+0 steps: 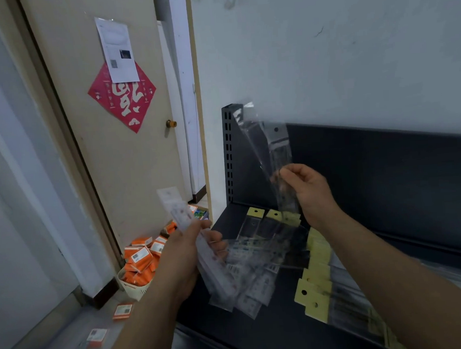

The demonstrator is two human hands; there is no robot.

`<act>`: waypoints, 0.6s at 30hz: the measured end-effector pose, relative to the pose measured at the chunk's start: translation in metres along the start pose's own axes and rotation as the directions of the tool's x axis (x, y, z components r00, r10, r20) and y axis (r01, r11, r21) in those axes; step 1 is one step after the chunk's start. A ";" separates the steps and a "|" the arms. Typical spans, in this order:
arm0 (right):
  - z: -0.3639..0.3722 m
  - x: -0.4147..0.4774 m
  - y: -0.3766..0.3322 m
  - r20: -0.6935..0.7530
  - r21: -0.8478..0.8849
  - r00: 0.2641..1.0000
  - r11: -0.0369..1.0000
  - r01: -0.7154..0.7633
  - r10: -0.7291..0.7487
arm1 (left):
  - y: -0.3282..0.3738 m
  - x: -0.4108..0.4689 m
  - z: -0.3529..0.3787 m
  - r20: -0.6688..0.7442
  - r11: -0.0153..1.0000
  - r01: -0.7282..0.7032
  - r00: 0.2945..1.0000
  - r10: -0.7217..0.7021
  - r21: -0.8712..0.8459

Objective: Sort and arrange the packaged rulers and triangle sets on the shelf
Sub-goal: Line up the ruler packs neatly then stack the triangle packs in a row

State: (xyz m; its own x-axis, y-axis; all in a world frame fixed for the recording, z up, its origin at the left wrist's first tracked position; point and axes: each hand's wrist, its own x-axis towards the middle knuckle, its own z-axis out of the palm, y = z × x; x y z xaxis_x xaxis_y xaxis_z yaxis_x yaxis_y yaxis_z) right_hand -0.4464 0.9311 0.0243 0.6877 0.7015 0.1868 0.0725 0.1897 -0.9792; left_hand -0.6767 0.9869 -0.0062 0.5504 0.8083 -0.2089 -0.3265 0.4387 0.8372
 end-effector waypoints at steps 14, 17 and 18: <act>-0.002 -0.093 -0.012 0.284 -0.055 0.885 0.928 -0.369 0.369 | -0.020 -0.006 0.059 0.092 0.940 -0.204 0.978 0.185 0.274; -0.010 -0.098 -0.014 0.258 -0.264 0.906 0.927 -0.268 0.336 | -0.027 -0.009 0.057 0.057 0.964 -0.108 0.994 0.097 0.243; -0.012 -0.099 -0.014 0.249 -0.294 0.911 0.922 -0.251 0.327 | -0.027 -0.010 0.056 0.043 0.967 -0.071 0.997 0.063 0.244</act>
State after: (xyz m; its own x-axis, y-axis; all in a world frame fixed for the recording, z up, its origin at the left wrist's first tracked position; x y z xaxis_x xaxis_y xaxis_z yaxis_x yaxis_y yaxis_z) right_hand -0.5068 0.8504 0.0188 0.4705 0.8727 -0.1306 0.1070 -0.2033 -0.9733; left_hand -0.6304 0.9453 0.0009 0.5616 0.8165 -0.1341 -0.1679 0.2711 0.9478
